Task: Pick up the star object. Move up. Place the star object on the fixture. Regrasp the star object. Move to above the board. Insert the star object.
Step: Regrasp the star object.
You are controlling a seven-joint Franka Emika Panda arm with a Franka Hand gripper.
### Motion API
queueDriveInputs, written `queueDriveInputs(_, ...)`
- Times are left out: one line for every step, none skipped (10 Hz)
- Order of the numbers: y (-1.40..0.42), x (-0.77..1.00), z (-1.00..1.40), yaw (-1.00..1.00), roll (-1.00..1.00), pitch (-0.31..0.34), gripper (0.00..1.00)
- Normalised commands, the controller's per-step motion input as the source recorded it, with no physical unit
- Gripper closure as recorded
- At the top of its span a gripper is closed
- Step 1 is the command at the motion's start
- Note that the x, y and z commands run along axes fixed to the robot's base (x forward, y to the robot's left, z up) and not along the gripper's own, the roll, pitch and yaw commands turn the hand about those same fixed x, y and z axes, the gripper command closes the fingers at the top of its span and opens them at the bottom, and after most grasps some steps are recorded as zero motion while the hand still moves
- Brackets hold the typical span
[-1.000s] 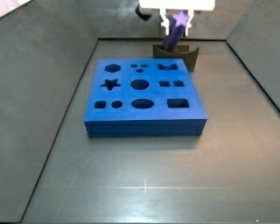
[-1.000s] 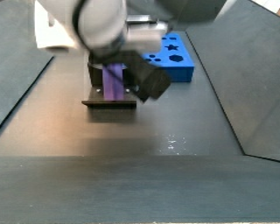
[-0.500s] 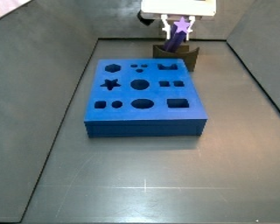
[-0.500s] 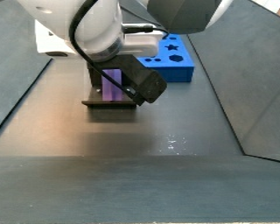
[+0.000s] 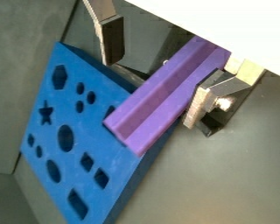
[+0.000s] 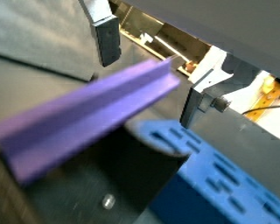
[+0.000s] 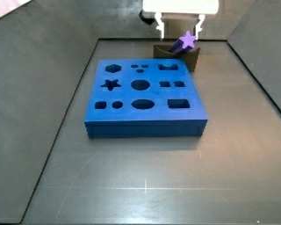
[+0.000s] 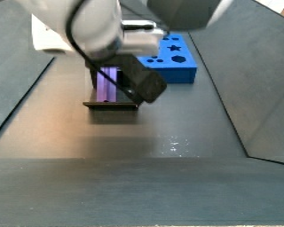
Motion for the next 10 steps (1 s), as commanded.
queueDriveInputs(0.01,-0.02,1.00,0.00,0.01,-0.012,0.00)
queueDriveInputs(0.01,-0.03,1.00,0.01,0.03,-0.002,0.00)
queueDriveInputs(0.01,-0.04,1.00,0.02,0.03,0.010,0.00)
queueDriveInputs(0.01,-0.04,0.92,0.02,0.03,0.021,0.00)
queueDriveInputs(0.01,-0.04,0.68,0.02,0.03,0.029,0.00)
queueDriveInputs(0.01,-0.04,0.49,0.01,0.03,0.035,0.00)
queueDriveInputs(0.01,-0.04,0.31,0.01,0.03,0.042,0.00)
queueDriveInputs(-1.00,0.02,0.69,0.02,1.00,0.067,0.00)
queueDriveInputs(-1.00,0.02,0.60,0.02,1.00,0.065,0.00)
queueDriveInputs(-1.00,-0.01,0.56,0.02,1.00,0.059,0.00)
